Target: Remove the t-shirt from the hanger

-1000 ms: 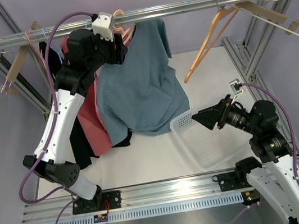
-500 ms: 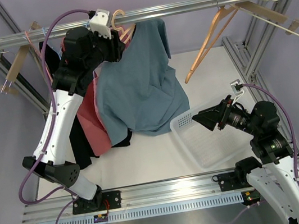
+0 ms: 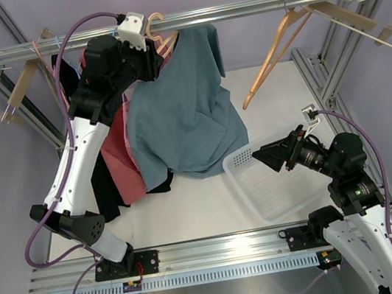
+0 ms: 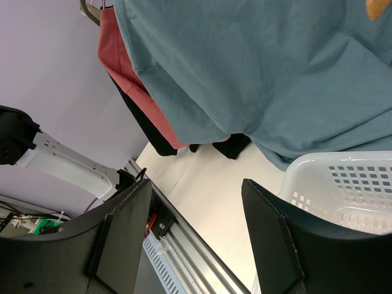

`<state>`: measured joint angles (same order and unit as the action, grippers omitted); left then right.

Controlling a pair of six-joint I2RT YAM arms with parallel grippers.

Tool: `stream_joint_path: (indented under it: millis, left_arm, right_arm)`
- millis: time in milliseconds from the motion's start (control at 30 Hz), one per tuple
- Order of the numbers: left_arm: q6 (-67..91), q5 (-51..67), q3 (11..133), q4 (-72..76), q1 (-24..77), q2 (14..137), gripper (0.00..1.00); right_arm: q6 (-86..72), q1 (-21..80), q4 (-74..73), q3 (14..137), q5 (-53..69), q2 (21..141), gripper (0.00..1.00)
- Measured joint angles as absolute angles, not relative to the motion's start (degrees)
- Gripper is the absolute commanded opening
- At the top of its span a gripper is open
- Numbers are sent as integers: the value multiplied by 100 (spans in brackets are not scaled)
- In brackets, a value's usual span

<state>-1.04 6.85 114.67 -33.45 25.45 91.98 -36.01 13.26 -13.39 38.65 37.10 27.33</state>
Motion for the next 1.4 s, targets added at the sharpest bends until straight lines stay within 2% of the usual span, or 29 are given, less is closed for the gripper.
stream_joint_path:
  millis: [67, 200, 333, 1067, 1400]
  left_arm:
    - [-97, 685, 11467, -3347, 2545, 9201, 38]
    - [-75, 685, 11467, -3345, 2545, 9207, 24]
    - [-56, 729, 11469, -3336, 2547, 9244, 0]
    - [440, 781, 11498, -3317, 2578, 9198, 0]
    - [-141, 1039, 11502, -3317, 2543, 9198, 0]
  right_arm:
    - [-3603, 1326, -1339, 3865, 3710, 2733, 70]
    - [-3603, 1326, -1339, 3865, 3710, 2733, 70]
    - [-3603, 1326, -1339, 3865, 3708, 2733, 70]
    - [-3640, 1330, -1293, 3922, 3715, 2873, 70]
    - [-3632, 1345, -1177, 3918, 3726, 2884, 70]
